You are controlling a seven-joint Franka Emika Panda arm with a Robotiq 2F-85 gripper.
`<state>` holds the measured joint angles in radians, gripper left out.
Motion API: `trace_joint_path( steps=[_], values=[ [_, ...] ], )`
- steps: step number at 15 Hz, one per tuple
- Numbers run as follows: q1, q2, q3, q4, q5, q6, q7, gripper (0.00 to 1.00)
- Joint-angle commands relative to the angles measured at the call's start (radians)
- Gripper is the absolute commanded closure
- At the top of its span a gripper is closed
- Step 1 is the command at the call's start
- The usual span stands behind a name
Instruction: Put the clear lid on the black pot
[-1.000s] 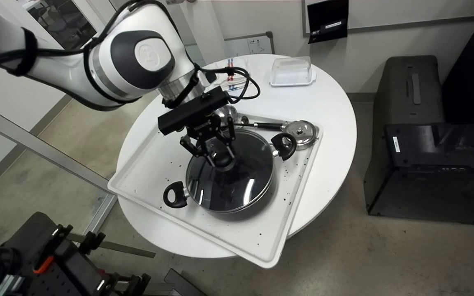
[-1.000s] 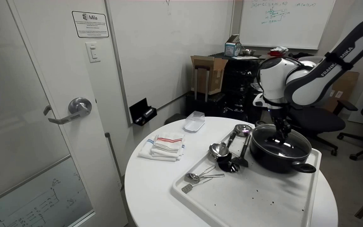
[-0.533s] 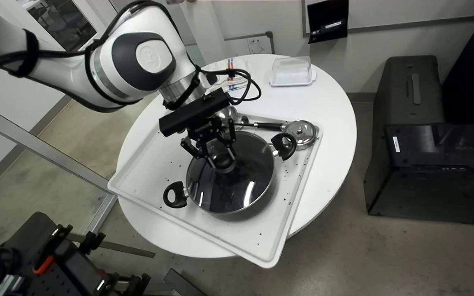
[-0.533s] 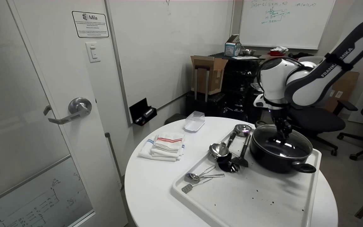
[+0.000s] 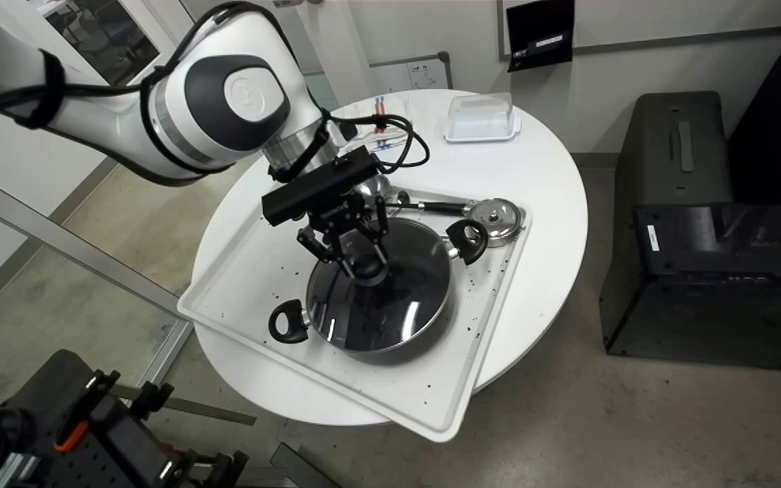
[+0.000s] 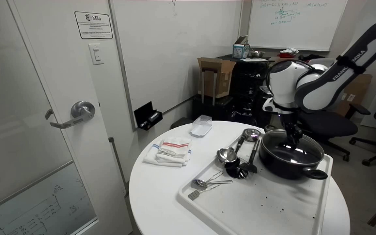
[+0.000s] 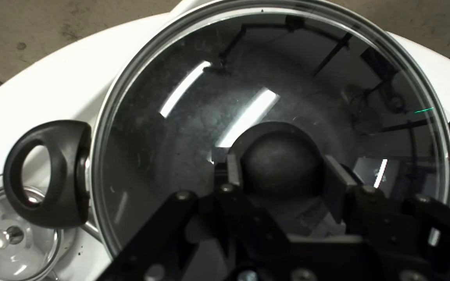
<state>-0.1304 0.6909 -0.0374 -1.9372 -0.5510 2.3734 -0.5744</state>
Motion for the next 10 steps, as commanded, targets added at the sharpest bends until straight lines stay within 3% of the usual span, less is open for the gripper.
trace_joint_path(
  steps=[1, 10],
  values=[
    [0.011, -0.007, -0.004, 0.000, 0.007, -0.013, -0.022, 0.74],
    [0.025, -0.001, 0.002, 0.002, 0.008, -0.012, -0.017, 0.74]
  ],
)
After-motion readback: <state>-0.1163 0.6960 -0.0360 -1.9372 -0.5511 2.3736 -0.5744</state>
